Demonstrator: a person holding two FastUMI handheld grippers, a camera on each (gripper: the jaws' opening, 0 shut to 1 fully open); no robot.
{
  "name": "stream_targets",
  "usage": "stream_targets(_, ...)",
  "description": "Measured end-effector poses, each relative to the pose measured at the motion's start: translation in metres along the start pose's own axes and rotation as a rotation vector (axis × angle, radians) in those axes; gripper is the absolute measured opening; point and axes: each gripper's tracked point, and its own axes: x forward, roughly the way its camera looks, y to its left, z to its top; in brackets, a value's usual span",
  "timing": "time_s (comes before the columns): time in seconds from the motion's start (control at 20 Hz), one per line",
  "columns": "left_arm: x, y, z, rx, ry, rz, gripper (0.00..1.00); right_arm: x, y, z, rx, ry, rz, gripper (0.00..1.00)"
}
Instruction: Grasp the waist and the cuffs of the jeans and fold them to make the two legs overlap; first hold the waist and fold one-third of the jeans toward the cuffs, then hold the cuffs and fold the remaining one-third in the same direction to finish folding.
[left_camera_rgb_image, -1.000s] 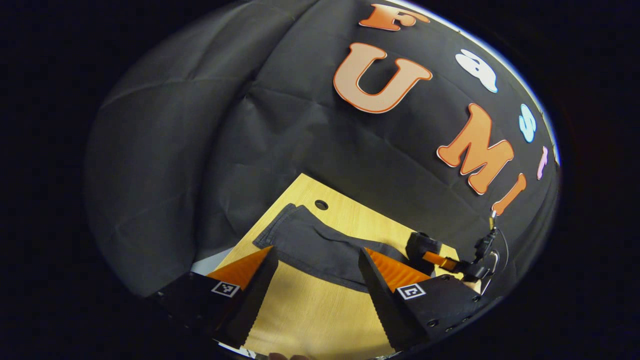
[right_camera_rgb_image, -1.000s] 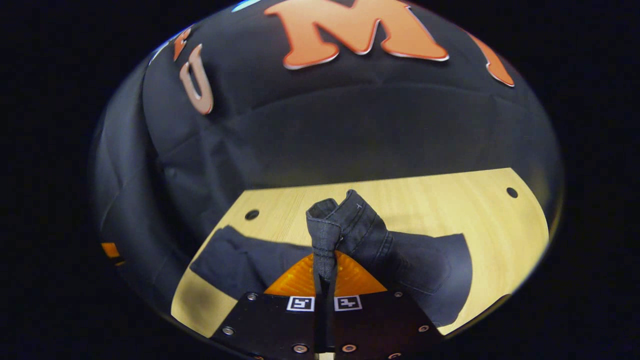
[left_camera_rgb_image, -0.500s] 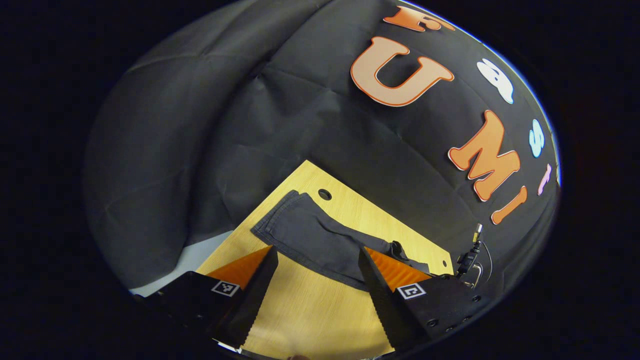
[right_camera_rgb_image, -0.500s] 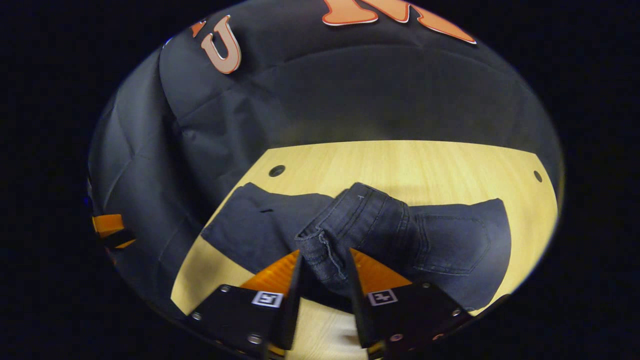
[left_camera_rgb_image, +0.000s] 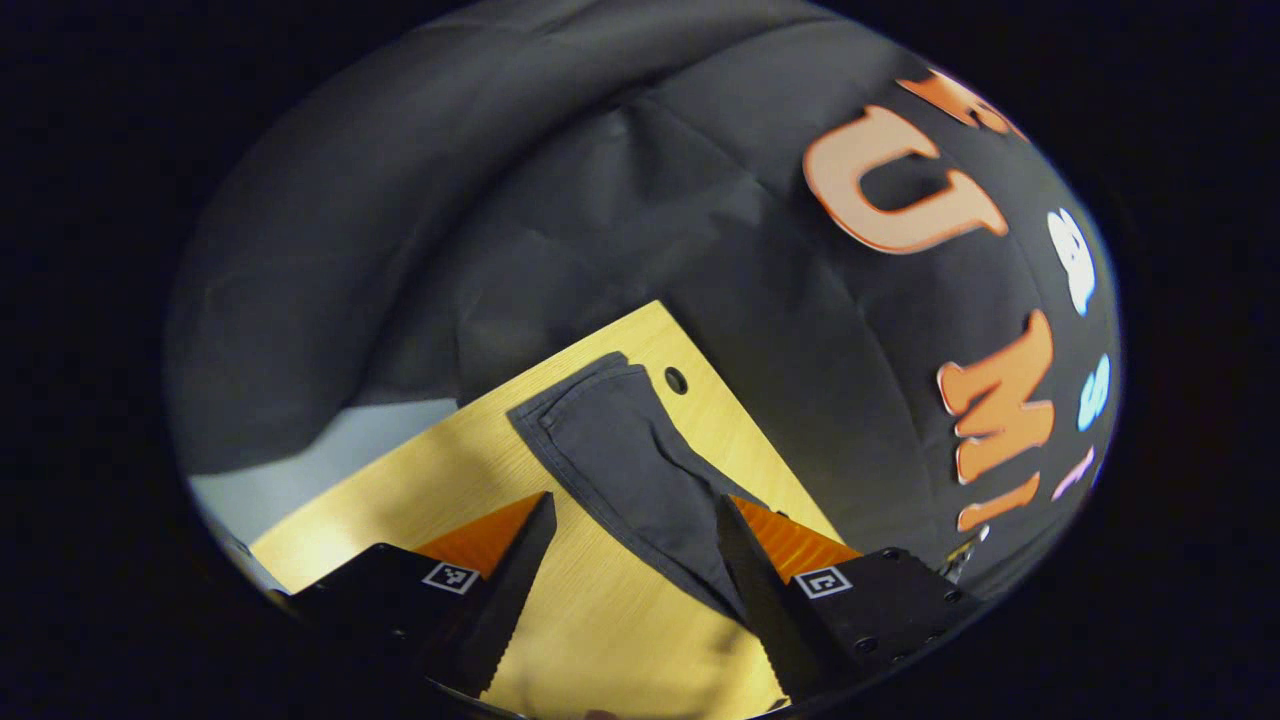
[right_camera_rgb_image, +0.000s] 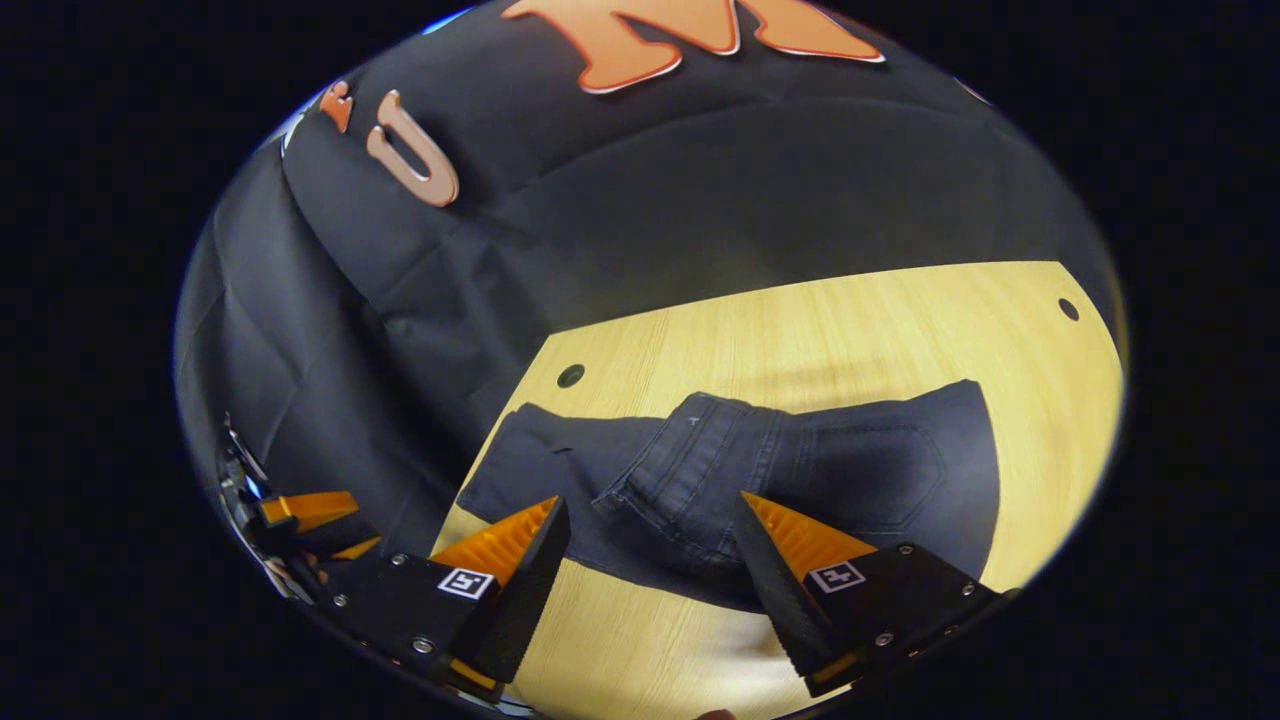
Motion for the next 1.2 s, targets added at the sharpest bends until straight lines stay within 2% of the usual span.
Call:
stream_targets(0.05,0.008,0.007,0.001,-0.063,0.009,0.001,1.00,-0.008,-0.006,0.005,0.013,-0.003,-0.001,0.99)
stream_targets(0.1,0.014,0.016,0.002,-0.121,0.017,0.002,0.98,-0.016,-0.010,0.008,0.029,-0.008,0.000,0.99)
stream_targets(0.2,0.029,0.033,0.010,-0.197,0.024,0.018,0.98,-0.032,-0.024,0.015,0.059,-0.016,-0.009,0.99)
stream_targets(0.5,0.110,0.079,0.025,-0.221,0.027,0.126,0.98,-0.058,-0.065,0.021,0.109,-0.035,-0.082,0.98)
stream_targets(0.75,0.137,0.098,0.045,-0.158,-0.007,0.177,0.98,-0.061,-0.080,0.020,0.133,-0.047,-0.124,0.98)
stream_targets(0.85,0.147,0.091,0.040,-0.176,0.007,0.151,0.95,-0.062,-0.082,0.019,0.135,-0.052,-0.132,0.98)
stream_targets(1.05,0.158,0.081,0.036,-0.200,0.026,0.080,0.97,-0.062,-0.085,0.013,0.187,-0.051,-0.131,0.99)
stream_targets(1.2,0.171,0.061,0.036,-0.306,0.017,0.002,0.98,-0.065,-0.093,0.008,0.225,-0.054,-0.140,0.99)
